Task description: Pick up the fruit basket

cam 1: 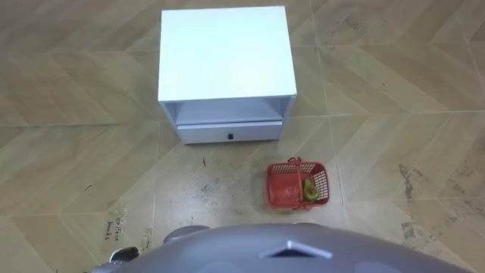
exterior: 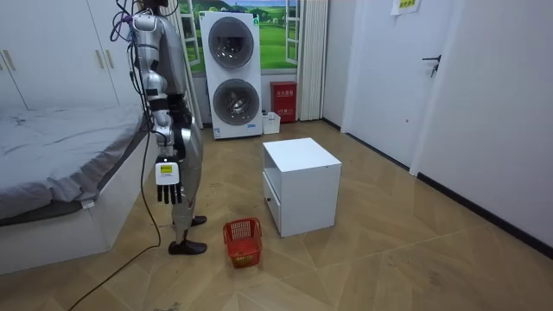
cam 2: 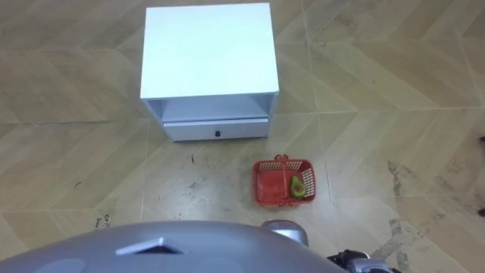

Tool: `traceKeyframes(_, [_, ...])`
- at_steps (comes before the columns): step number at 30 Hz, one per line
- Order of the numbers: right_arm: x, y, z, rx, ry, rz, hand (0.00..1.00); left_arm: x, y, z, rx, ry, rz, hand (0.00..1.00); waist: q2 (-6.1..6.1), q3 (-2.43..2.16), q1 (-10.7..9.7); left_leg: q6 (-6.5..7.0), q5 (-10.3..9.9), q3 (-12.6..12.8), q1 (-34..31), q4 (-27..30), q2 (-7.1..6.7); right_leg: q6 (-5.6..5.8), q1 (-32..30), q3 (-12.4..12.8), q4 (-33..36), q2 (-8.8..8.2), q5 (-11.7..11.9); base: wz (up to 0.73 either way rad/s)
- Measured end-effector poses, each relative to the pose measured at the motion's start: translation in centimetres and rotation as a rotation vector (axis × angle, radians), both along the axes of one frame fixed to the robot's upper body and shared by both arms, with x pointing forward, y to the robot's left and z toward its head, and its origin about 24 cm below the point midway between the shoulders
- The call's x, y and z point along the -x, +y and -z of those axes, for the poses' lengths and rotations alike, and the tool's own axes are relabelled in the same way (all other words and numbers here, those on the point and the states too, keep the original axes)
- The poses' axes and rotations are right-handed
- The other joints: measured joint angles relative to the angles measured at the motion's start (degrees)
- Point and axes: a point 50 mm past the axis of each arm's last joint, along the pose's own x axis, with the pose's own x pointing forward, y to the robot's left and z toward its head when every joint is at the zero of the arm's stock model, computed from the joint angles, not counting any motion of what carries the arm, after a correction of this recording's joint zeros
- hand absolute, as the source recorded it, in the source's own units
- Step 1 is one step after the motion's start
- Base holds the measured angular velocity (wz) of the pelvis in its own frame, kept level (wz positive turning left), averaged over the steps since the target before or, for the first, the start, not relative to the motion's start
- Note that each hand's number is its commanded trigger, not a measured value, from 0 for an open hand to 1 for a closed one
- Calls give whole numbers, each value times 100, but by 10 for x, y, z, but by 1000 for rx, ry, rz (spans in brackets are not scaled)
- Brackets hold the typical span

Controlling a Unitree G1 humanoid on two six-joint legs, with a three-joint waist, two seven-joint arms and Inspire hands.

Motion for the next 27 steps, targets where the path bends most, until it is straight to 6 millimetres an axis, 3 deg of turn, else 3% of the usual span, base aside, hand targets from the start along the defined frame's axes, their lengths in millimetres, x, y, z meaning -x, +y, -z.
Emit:
traceKeyframes(18, [-1, 2, 0, -12, -3, -29, 0, -3, 0, 0, -2, -19, 28, 0, 18, 2, 5, 23, -14, 9, -4, -57, -3, 11, -47, -7, 53, -10, -10, 0])
traceKeyframes(25, [-10, 1, 0, -14, -42, -25, 0, -6, -2, 0, 5, -24, 48, 0, 24, -3, -12, 130, -125, 140, -244, 290, -25, 67, -368, -9, 565, -156, -137, -5])
traceKeyframes(27, [-18, 0, -1, 3, -75, -31, 0, -10, -1, 0, 4, -36, 62, 0, 37, 34, -29, 166, -143, 283, -391, 495, -82, 68, -689, 45, 1017, -240, -135, -16])
